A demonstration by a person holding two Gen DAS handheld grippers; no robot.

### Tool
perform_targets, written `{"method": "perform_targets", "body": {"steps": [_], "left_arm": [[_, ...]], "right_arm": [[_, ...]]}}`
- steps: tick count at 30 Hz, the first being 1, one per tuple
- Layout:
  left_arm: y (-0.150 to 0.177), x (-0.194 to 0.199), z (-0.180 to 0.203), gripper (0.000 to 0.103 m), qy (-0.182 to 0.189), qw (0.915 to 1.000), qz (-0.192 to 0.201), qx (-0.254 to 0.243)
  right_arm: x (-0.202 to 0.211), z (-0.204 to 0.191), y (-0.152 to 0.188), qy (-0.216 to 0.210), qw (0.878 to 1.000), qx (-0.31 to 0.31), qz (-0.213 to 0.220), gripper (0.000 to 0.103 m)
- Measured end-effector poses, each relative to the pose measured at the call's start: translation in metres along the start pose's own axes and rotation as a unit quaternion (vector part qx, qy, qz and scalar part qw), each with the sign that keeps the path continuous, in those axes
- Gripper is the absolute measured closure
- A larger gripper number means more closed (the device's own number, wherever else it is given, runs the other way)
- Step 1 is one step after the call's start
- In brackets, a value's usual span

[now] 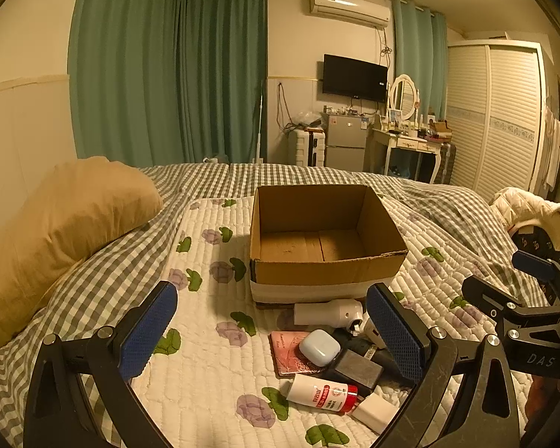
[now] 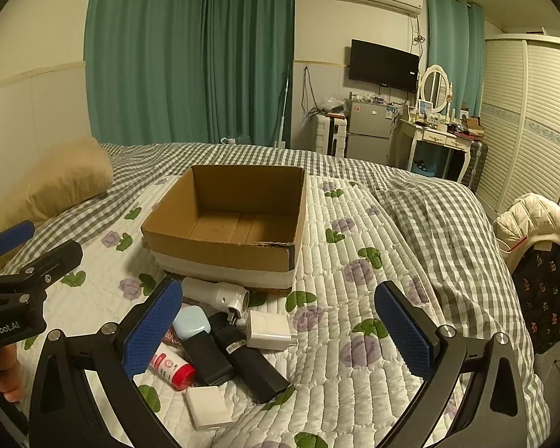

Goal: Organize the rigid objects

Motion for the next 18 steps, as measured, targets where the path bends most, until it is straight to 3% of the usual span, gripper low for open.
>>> {"method": "perform_targets", "body": {"steps": [18], "left_arm": [[0.0036, -0.0010, 0.0002, 0.000, -0.001, 1.0000, -0.003, -0.001]], "right_arm": [[-0.0031, -0.0036, 0.0054, -0.002, 1.000, 0.003, -0.007, 0.000]]}}
Point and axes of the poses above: each gripper's, at about its wrist camera, not at the fingertips, and x roughly against the way its jaws point, z to its right, y to its underside, the point moved 10 cm from there along -x, roughly the way its jaws point, and after that the axes turned 4 degrees about -x, right-handed, at the moved point
